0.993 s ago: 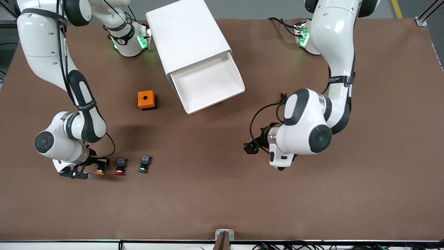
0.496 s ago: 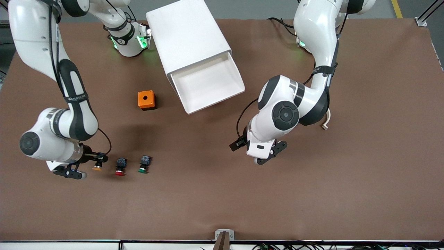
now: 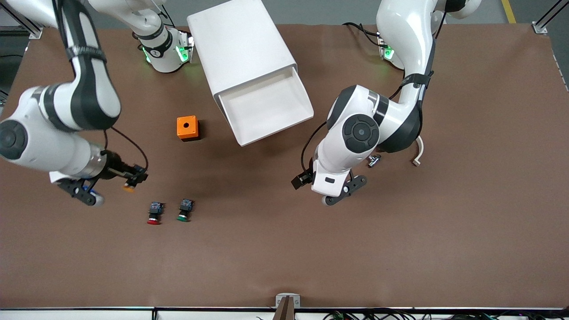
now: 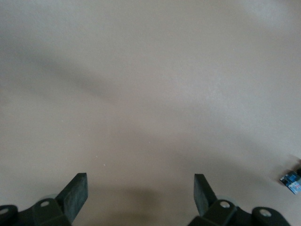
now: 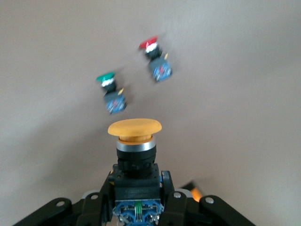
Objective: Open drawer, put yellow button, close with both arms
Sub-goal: 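Carry the yellow button into the open drawer with the right gripper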
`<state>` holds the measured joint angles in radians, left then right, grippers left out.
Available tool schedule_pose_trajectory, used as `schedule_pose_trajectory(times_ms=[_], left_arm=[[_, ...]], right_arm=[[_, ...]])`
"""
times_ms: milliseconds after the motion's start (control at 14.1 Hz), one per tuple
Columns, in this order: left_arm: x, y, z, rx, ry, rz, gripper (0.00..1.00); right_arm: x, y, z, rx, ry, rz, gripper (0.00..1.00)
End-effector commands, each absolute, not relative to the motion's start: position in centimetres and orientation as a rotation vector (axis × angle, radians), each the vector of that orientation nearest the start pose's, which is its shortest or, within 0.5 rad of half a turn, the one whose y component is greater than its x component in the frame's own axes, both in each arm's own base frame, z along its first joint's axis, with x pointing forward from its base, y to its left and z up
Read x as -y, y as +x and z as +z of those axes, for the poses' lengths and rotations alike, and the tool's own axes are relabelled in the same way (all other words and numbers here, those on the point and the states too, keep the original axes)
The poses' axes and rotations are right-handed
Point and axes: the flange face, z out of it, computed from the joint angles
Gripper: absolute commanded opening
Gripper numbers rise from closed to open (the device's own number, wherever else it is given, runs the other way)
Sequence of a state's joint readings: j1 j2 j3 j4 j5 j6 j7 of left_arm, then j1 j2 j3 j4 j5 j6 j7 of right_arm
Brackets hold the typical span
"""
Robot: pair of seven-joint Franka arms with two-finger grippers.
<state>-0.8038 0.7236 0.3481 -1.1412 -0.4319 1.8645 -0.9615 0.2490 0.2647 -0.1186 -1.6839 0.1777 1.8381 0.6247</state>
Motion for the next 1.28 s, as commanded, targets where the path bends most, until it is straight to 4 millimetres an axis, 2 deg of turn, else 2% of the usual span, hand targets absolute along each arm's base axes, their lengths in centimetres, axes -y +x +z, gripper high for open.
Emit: schedule_pose_trajectory(times_ms=[0, 142, 284, 355, 567, 709, 922, 1206], left_arm=[[41.9, 61.6, 40.8, 0.852, -3.164, 0.079, 1.00], [41.8, 61.6, 41.4, 0.852, -3.168, 0.069, 1.00], [41.6, 61.4, 42.2, 0.852, -3.173, 0.071, 1.00], [41.7, 61.3, 42.0, 0.847, -3.167, 0.074, 1.00], [42.1, 60.9, 41.3, 0.904, -3.116, 0.059, 1.00], [42.1, 60.5, 40.8, 0.908, -3.084, 0.069, 1.00], [42.5, 60.2, 40.7, 0.885, -3.077, 0.052, 1.00], [43.2, 59.6, 40.3, 0.867, -3.076, 0.060, 1.00]], right_arm=[[-16.1, 57.9, 46.6, -0.997, -2.878, 0.271, 0.00], [-20.6, 56.1, 48.2, -1.104, -2.842, 0.258, 0.00], [-26.1, 53.9, 48.7, -1.208, -2.808, 0.249, 0.00], [-29.0, 52.7, 49.0, -1.251, -2.781, 0.228, 0.00], [-35.4, 49.8, 49.0, -1.340, -2.712, 0.178, 0.00], [-38.6, 47.8, 49.0, -1.375, -2.684, 0.165, 0.00], [-42.3, 45.0, 48.1, -1.453, -2.682, 0.140, 0.00], [-45.3, 43.2, 45.2, -1.569, -2.670, 0.102, 0.00]])
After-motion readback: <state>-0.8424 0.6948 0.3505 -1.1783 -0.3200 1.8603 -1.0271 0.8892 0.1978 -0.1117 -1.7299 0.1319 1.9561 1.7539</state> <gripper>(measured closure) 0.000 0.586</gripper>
